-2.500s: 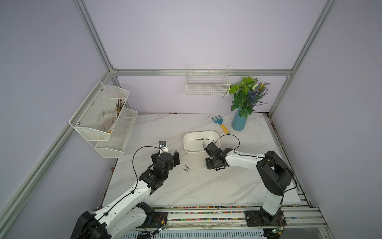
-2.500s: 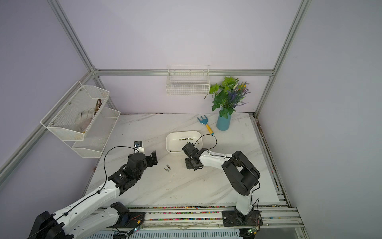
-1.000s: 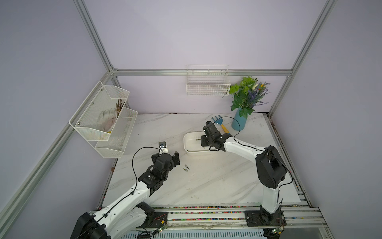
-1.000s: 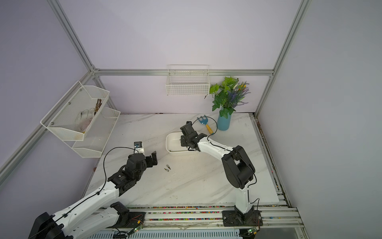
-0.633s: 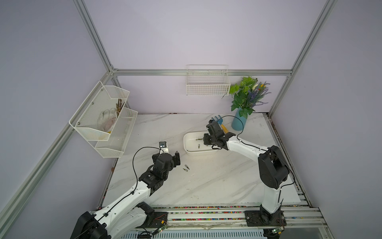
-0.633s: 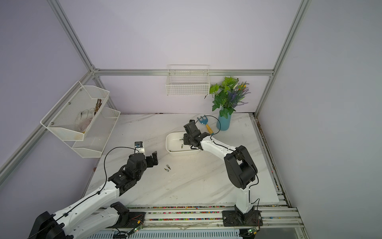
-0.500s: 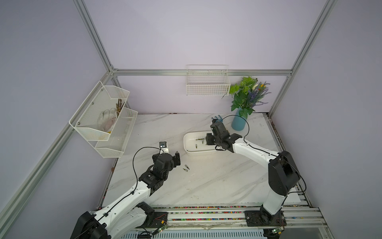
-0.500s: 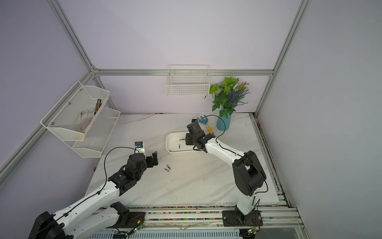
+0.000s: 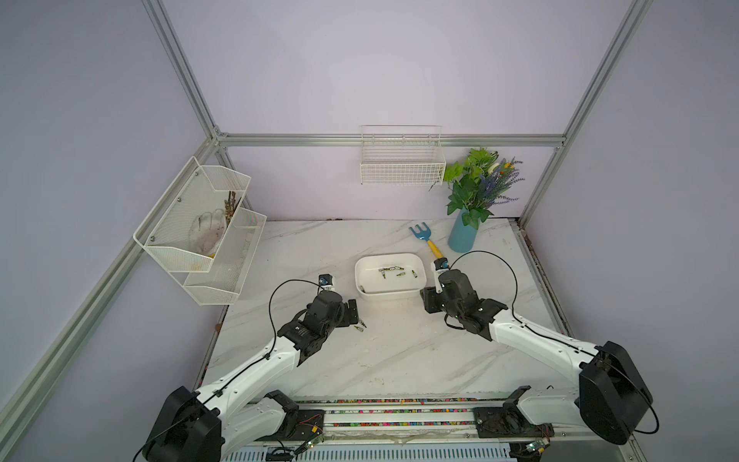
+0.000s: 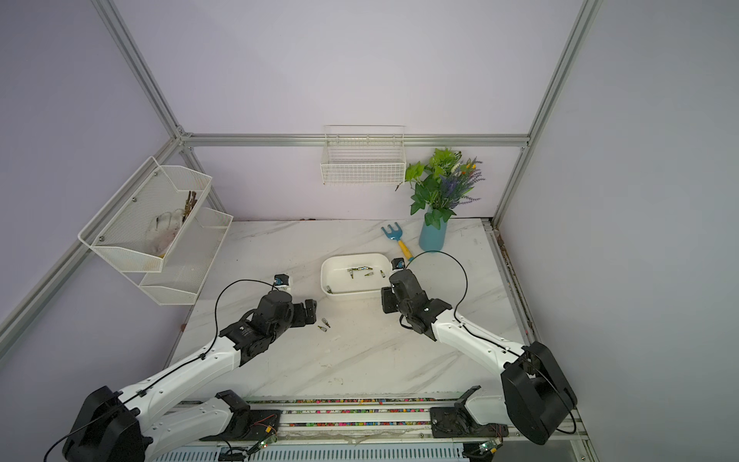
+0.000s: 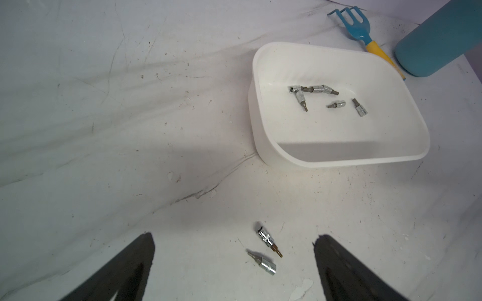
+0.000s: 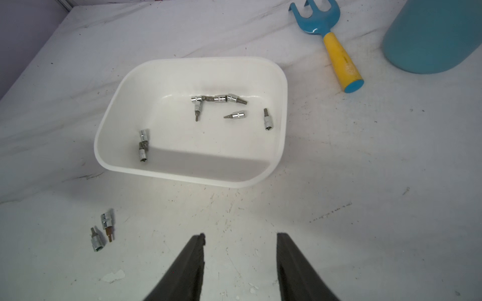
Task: Put the bit on the desktop into the storage box
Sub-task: Place the screwdriver bit in the storage box, then pick up the screwdriver bit from the center of the board.
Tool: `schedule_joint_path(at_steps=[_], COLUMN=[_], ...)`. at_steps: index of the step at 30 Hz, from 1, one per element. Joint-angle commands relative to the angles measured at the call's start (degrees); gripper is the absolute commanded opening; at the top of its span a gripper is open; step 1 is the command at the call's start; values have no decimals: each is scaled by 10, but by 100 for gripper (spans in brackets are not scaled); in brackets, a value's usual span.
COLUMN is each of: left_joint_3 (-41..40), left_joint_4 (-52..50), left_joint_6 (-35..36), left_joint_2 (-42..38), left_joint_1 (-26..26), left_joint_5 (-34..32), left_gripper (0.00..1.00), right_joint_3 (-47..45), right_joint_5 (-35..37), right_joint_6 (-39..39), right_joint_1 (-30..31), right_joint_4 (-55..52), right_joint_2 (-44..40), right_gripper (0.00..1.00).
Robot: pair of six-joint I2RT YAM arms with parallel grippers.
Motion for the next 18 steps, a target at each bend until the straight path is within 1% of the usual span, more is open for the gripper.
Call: schedule_joint_path(at_steps=[1, 4, 9, 11, 12, 15, 18], left_joint_3=[33, 58, 92, 99, 103, 107, 110], left_joint_4=[-12, -13, -15, -15, -15, -16, -15], left_joint_6=[-43, -53, -64, -67, -68, -75, -77], left_joint_2=[35, 81, 154, 167, 191, 207, 220], left_joint_1=[-25, -46, -64, -66, -65, -66, -65], left_joint_5=[36, 40, 35, 32, 29, 24, 26], left_gripper=[97, 94, 88, 82, 79, 67, 61], right_joint_3=[-19, -24, -24, -25, -26, -28, -29], right_joint_5=[33, 36, 43, 45, 46, 48, 49], right_joint_6=[-14, -12, -9, -9, -9, -9, -9], right_joint_1=[-2, -2, -3, -3, -3, -3, -3], right_joint_4=[74, 73, 65, 65, 65, 65, 65], right_joint_2=[-23, -26, -24, -28, -29, -34, -35], right_gripper=[49, 49, 49, 49, 49, 50, 49])
